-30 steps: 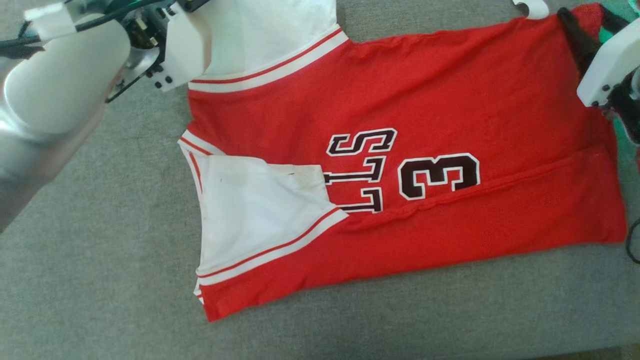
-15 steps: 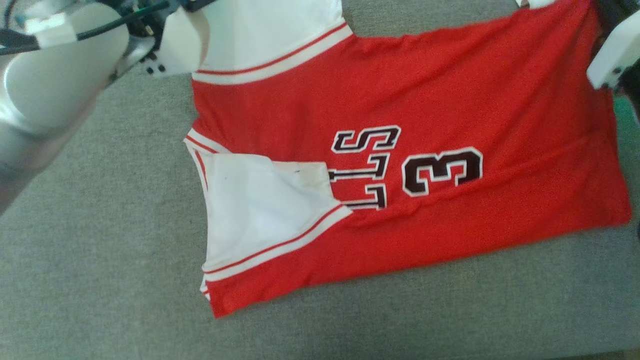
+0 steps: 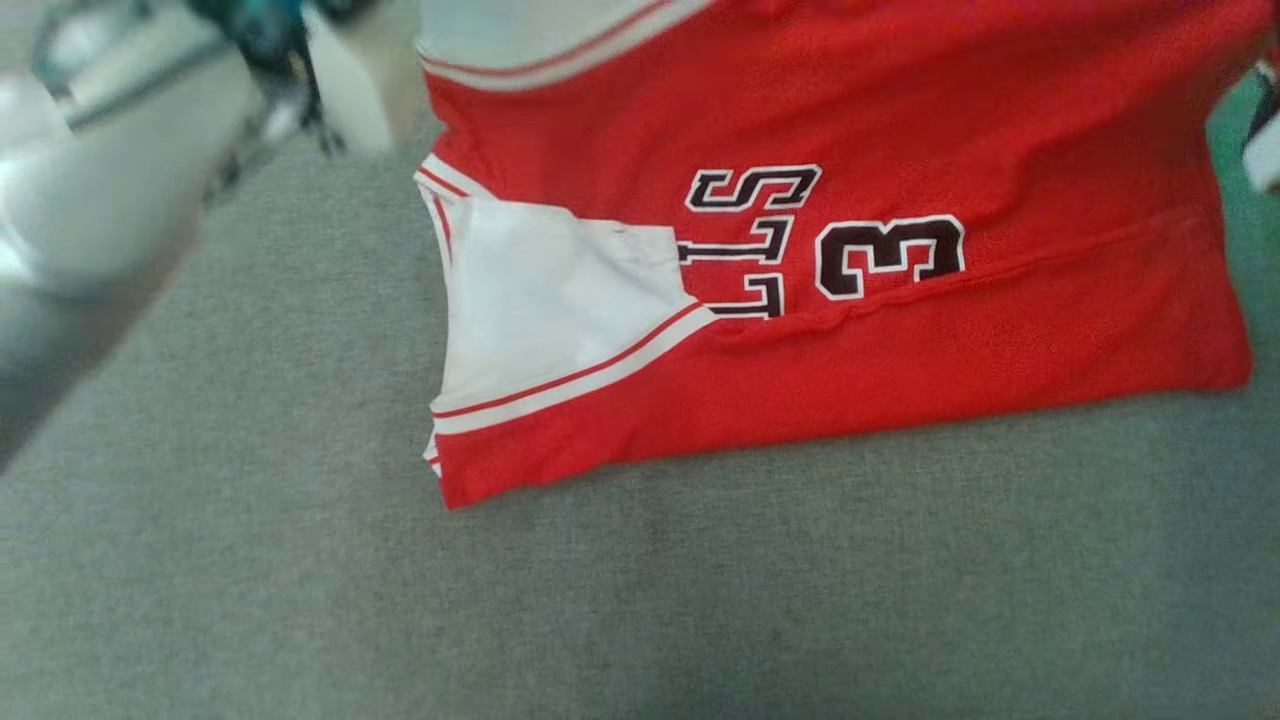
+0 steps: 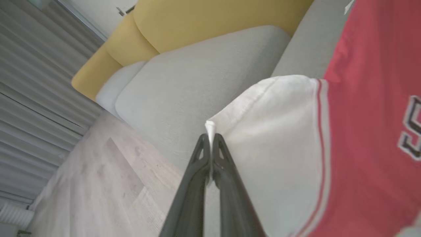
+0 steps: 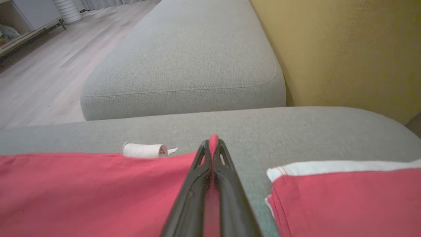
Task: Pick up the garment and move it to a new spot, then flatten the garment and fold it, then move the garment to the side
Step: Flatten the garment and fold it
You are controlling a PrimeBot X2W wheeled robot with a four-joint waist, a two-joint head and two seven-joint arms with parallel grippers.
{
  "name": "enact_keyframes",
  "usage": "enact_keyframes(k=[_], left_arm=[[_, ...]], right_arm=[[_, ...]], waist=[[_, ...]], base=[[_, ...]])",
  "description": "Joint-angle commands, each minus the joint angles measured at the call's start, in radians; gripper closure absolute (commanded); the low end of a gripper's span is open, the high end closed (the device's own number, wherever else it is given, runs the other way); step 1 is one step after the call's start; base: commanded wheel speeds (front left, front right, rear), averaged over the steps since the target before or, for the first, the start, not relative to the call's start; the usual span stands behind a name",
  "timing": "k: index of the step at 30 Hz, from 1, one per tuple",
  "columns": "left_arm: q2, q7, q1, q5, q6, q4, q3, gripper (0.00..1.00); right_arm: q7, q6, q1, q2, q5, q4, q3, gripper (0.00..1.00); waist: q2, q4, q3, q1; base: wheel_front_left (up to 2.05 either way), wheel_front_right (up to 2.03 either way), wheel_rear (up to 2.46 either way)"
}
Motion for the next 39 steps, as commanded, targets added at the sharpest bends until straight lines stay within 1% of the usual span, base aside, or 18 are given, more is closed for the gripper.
enact_keyframes(k=[1,5,9,10,16,21,27,28,29,30,31,32,34,35,37,39], left_arm=[[0.059,0.020,0.009,-0.011,0.007,-0.051,0.035,1.00],[0.114,0.072,0.120,-0.047,0.025,-0.188,0.020,1.00],[0.181,0.132,0.212,-0.070,0.068,-0.339,0.011,1.00],[0.181,0.132,0.212,-0.070,0.068,-0.339,0.011,1.00],[0.273,0.183,0.322,-0.077,0.150,-0.555,0.003,1.00],[0.299,0.197,0.425,-0.084,0.200,-0.664,-0.005,1.00],[0.295,0.188,0.527,-0.088,0.238,-0.708,-0.011,1.00],[0.291,0.183,0.541,-0.088,0.245,-0.707,-0.012,1.00],[0.286,0.176,0.552,-0.086,0.253,-0.704,-0.012,1.00],[0.279,0.168,0.565,-0.089,0.264,-0.699,-0.012,1.00],[0.271,0.158,0.577,-0.091,0.275,-0.693,-0.012,0.71],[0.262,0.143,0.590,-0.092,0.294,-0.685,-0.007,0.00],[0.238,0.100,0.621,-0.096,0.346,-0.670,0.011,0.00],[0.224,0.074,0.642,-0.102,0.380,-0.661,0.023,0.00],[0.161,-0.055,0.750,-0.132,0.522,-0.617,0.082,0.00],[0.129,-0.126,0.809,-0.147,0.588,-0.592,0.113,0.00]], right_arm=[[-0.011,-0.001,0.054,-0.028,0.010,-0.039,-0.010,1.00],[-0.016,-0.001,0.140,-0.041,0.008,-0.070,-0.031,1.00],[-0.015,-0.001,0.224,-0.049,-0.002,-0.104,-0.068,1.00],[-0.015,-0.001,0.224,-0.049,-0.002,-0.104,-0.068,1.00],[0.002,-0.001,0.358,-0.044,-0.037,-0.163,-0.125,1.00],[0.017,-0.001,0.476,-0.022,-0.067,-0.226,-0.176,1.00],[0.034,-0.001,0.577,0.012,-0.110,-0.277,-0.235,0.99],[0.035,-0.001,0.585,0.020,-0.119,-0.281,-0.246,0.85],[0.037,-0.001,0.591,0.029,-0.127,-0.282,-0.257,0.44],[0.033,-0.001,0.594,0.039,-0.137,-0.284,-0.271,0.00],[0.022,-0.001,0.596,0.049,-0.151,-0.287,-0.286,0.00],[0.010,-0.001,0.597,0.061,-0.162,-0.288,-0.299,0.00],[-0.016,-0.001,0.606,0.087,-0.177,-0.295,-0.326,0.00],[-0.032,-0.001,0.614,0.102,-0.181,-0.299,-0.342,0.00],[-0.092,-0.001,0.665,0.165,-0.190,-0.311,-0.397,0.00],[-0.115,-0.001,0.690,0.193,-0.187,-0.317,-0.420,0.00]], waist=[[0.0000,0.018,-0.025,0.0000],[0.0000,0.041,-0.056,0.0000],[0.0000,0.059,-0.083,0.0000],[0.0000,0.059,-0.083,0.0000],[0.0000,0.072,-0.118,0.0000],[0.0000,0.078,-0.137,0.0000],[0.0000,0.084,-0.141,0.0000],[0.0000,0.084,-0.140,0.0000],[0.0000,0.084,-0.139,0.0000],[0.0000,0.084,-0.138,0.0000],[0.0000,0.084,-0.137,0.0000],[0.0000,0.084,-0.138,0.0000],[0.0000,0.084,-0.144,0.0000],[0.0000,0.084,-0.149,0.0000],[0.0000,0.088,-0.177,0.0000],[0.0000,0.092,-0.193,0.0000]], base=[[0.00,0.00,0.00],[0.00,0.00,0.00],[0.00,0.00,0.00],[0.00,0.00,0.00],[0.00,0.00,0.00],[0.00,0.00,0.00],[0.00,0.00,0.00],[0.00,0.00,0.00],[0.00,0.00,0.00],[0.00,0.00,0.00],[0.00,0.00,0.00],[0.00,0.00,0.00],[0.00,0.00,0.00],[0.00,0.00,0.00],[0.00,0.00,0.00],[0.00,0.00,0.00]])
